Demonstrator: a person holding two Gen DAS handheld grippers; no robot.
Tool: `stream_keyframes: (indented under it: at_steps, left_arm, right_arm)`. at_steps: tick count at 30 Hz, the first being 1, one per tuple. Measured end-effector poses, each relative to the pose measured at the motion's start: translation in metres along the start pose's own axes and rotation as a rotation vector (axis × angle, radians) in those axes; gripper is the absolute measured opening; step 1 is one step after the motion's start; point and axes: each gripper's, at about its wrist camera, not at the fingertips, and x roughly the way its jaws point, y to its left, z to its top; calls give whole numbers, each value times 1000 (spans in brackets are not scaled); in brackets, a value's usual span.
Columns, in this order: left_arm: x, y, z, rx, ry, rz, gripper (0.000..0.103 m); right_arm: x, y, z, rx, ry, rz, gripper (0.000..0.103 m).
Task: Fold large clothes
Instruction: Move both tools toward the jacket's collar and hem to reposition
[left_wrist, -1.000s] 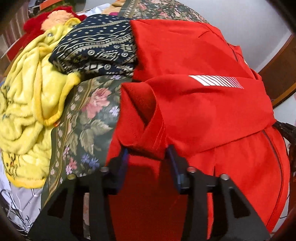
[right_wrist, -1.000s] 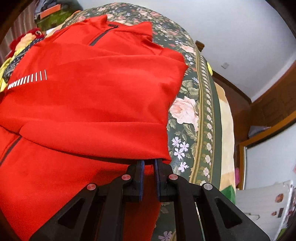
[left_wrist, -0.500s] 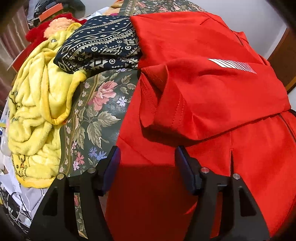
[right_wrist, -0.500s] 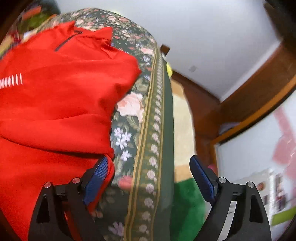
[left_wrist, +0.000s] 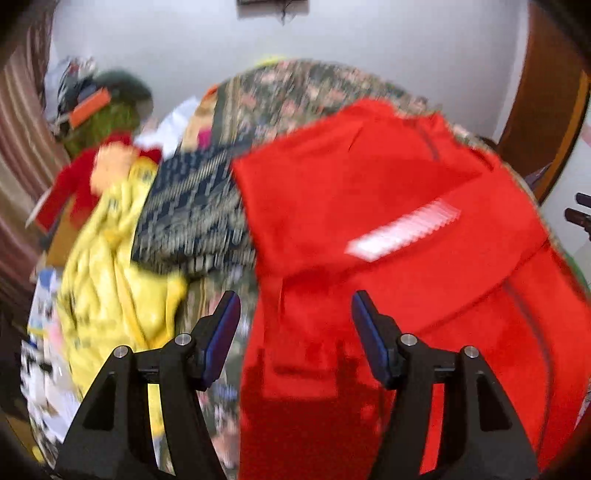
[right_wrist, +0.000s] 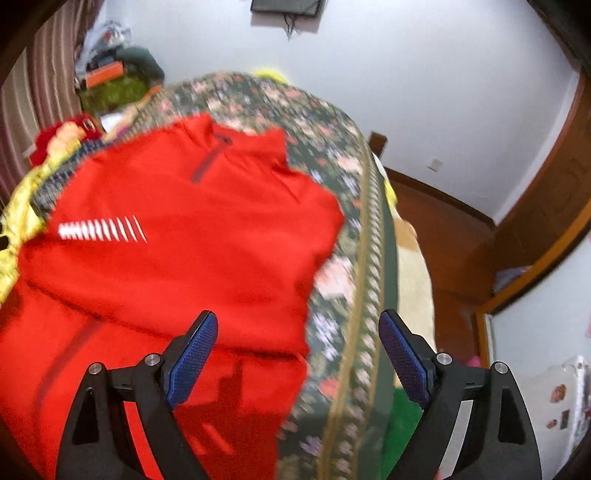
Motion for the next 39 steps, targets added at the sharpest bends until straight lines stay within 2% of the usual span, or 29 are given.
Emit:
stream_keyframes:
  at_steps: [5, 11, 16, 19, 23, 28, 31, 33, 35, 37, 39]
  left_arm:
    - [7, -10, 49, 47, -62, -47, 62]
    - [42, -28, 106, 81, -90, -93, 62]
    - [85, -33, 143, 57, -45, -151, 62]
    - [119, -36, 164, 51, 8, -175, 62]
    - [164, -43, 193, 48, 59, -186, 62]
    - [198, -60, 229, 42, 66, -230, 62]
    - [217, -71, 247, 33, 41, -216, 62]
    - [235, -75, 255, 4, 56, -242, 62]
    - [254, -77, 259, -26, 76, -248, 62]
    - [272, -77, 262, -62, 93, -258, 62]
    - [281, -78, 263, -78, 80, -251, 62]
  right_arm:
    - [-5, 0, 36, 34, -63, 50, 88]
    - [11, -5, 74, 76, -97, 88, 88]
    - [59, -15, 102, 100, -34, 86, 88]
    - [95, -23, 114, 121, 24, 110, 88]
    - [135, -35, 124, 178, 60, 161, 88]
    - [182, -47, 150, 273, 70, 257, 88]
    - [209, -49, 166, 333, 74, 312, 87]
    - [226, -49, 174, 380, 80, 354, 86]
    - [242, -46, 179, 421, 98, 399, 80]
    - [257, -40, 180, 437, 117, 425, 72]
    - [272, -32, 179, 431, 140, 416, 61]
